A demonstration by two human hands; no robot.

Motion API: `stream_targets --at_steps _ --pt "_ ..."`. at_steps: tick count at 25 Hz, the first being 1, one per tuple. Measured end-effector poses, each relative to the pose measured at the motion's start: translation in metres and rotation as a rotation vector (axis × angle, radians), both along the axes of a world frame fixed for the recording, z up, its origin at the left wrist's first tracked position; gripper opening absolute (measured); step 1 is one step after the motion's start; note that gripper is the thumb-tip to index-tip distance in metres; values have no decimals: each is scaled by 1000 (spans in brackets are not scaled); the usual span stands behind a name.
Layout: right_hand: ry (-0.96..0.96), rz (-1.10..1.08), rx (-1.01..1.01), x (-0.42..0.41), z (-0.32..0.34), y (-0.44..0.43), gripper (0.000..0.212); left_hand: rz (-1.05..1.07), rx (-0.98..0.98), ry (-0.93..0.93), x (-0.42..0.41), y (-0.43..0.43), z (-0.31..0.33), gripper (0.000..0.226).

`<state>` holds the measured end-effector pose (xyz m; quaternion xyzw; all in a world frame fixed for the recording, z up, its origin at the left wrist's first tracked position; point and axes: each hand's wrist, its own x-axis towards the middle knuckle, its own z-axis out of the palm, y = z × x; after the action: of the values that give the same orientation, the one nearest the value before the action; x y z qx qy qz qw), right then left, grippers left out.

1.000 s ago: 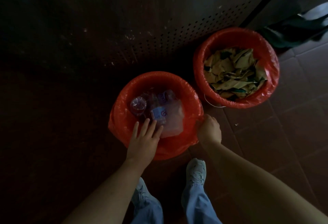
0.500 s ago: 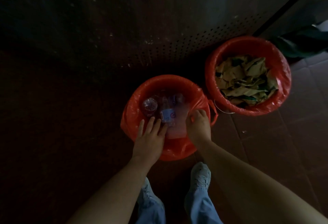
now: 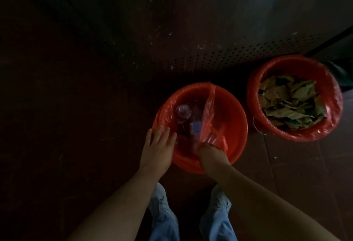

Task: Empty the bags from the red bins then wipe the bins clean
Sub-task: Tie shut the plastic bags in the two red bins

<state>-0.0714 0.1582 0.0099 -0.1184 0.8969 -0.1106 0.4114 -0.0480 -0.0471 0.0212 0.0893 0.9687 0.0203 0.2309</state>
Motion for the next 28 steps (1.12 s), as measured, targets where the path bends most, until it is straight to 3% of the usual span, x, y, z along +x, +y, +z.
stream_targets --at_steps 6,10,13,15,18,22,28 --pt "288 0 -1 -36 33 -5 33 61 42 -35 -5 -7 11 63" --pt "447 -101 141 -75 31 9 34 86 57 -16 -25 -5 6 67" --pt "378 -338 167 -90 15 14 42 178 93 26 -41 -6 -14 65" --pt "282 -492 159 -99 -4 13 47 382 150 5 -52 -7 -33 64" --pt "138 -681 100 -105 -27 8 31 653 238 -29 -64 -10 -57 43" --pt "20 -708 86 -96 -26 2 25 706 345 89 -64 -11 -57 15" --pt "77 -670 8 -74 12 12 10 904 449 74 -75 3 -8 19"
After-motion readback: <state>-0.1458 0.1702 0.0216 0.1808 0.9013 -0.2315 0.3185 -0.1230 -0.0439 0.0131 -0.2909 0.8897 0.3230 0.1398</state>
